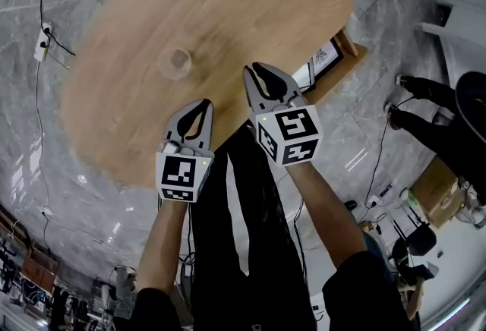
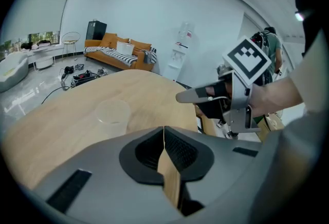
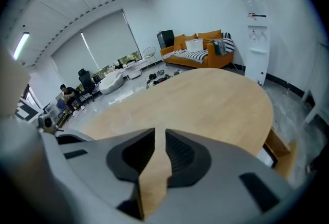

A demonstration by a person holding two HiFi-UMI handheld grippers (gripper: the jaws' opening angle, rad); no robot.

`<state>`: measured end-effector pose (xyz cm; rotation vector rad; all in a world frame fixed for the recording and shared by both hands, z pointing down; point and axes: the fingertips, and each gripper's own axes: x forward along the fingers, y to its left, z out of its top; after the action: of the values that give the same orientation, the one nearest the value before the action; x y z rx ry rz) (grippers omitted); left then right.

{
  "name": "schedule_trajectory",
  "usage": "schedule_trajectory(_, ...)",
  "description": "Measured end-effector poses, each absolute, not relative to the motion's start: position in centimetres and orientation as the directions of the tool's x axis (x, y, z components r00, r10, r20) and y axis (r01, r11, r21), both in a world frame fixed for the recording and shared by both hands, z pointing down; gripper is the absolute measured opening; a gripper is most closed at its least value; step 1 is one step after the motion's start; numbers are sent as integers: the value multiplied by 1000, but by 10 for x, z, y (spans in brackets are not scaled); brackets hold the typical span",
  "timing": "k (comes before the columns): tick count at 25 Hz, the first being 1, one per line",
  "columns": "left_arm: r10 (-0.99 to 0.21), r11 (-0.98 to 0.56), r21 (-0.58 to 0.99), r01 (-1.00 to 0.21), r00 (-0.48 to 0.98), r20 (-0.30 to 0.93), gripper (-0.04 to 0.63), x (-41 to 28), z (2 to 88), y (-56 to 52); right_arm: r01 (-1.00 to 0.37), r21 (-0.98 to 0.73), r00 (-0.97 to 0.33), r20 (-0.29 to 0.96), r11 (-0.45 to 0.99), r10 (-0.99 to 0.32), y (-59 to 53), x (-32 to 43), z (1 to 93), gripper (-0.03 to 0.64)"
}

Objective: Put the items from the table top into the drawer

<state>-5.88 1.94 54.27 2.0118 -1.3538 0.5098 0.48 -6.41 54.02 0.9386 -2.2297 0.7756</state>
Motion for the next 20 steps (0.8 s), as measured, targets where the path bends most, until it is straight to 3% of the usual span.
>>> schedule_trajectory(11,-694,-145,311,-939,320,645,15,-108,552,42,-633,-285,-652,698,720,-297,-58,-97,538,117)
schedule_trajectory(20,-703,-73,321,-944,277,655,15,-131,559,58,-606,-222,-608,748,764,-265,-62,-122,562,132)
